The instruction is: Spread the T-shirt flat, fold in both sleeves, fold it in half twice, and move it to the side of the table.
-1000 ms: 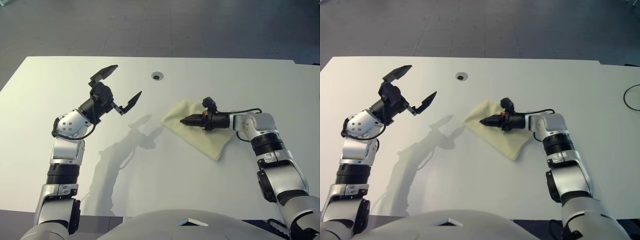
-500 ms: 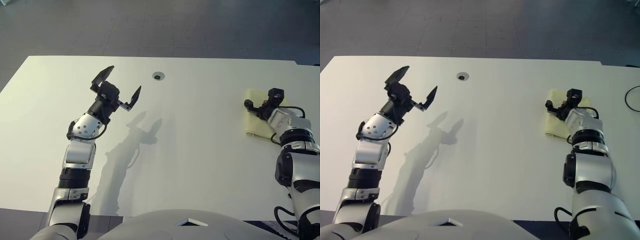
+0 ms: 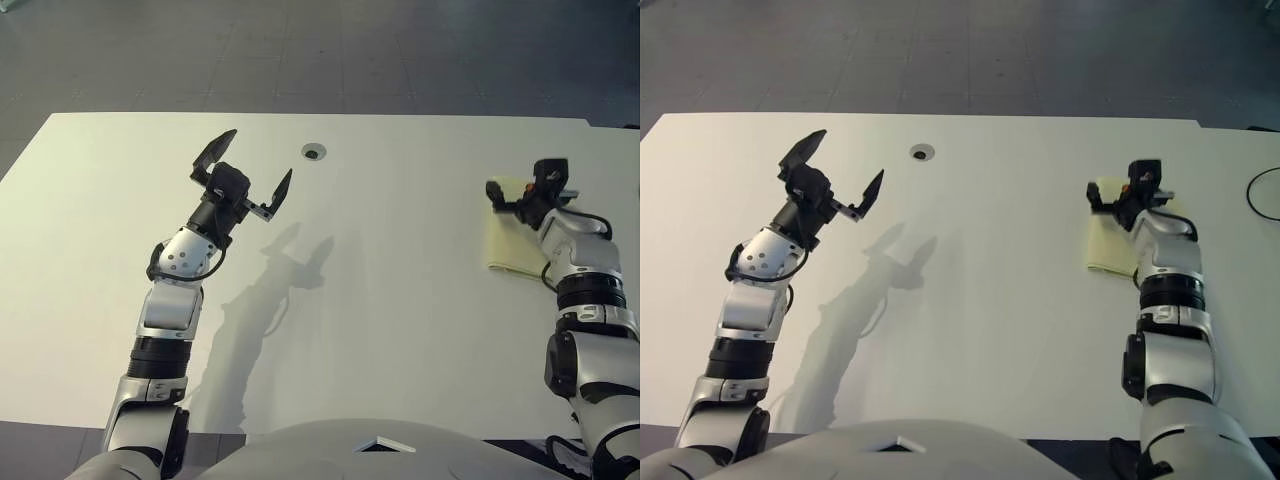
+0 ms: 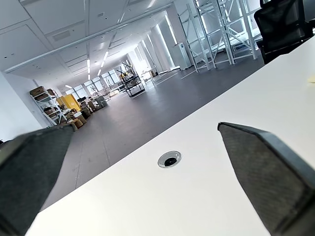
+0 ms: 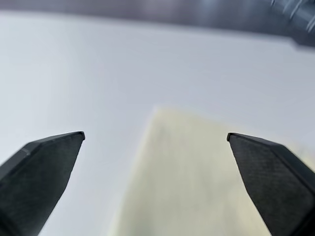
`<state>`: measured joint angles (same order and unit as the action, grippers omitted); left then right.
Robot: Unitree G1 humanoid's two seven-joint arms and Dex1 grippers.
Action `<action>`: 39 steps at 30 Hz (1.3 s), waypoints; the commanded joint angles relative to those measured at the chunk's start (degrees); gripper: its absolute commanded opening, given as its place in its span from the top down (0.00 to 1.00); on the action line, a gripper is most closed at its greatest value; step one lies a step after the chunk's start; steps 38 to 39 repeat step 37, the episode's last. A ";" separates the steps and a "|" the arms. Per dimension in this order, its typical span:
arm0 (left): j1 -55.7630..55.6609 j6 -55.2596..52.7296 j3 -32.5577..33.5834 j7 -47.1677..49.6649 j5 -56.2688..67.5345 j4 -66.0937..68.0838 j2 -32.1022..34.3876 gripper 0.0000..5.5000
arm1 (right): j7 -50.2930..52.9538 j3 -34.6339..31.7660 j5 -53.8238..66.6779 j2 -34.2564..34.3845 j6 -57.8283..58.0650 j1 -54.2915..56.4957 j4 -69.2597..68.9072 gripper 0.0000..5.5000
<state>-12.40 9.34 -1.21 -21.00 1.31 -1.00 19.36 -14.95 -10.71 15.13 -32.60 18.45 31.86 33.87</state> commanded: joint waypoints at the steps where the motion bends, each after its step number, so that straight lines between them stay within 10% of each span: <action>1: 1.56 -2.46 0.37 5.16 -1.54 -5.49 -3.39 0.02 | 4.45 -0.35 6.81 7.35 9.11 -11.40 -36.15 0.02; 12: 9.89 -7.15 1.05 13.06 -3.21 -11.73 -7.45 0.02 | 11.72 18.46 -9.39 20.90 -7.62 -32.17 -53.14 0.02; 22: 18.90 -10.06 0.86 14.58 -4.07 -19.54 -8.42 0.02 | 11.88 18.94 -14.72 22.87 -8.28 -36.90 -52.33 0.02; 39: 23.68 -9.85 -0.41 12.00 -4.18 -27.30 -7.72 0.47 | 11.27 17.23 -15.17 23.41 -3.40 -45.23 -63.96 0.28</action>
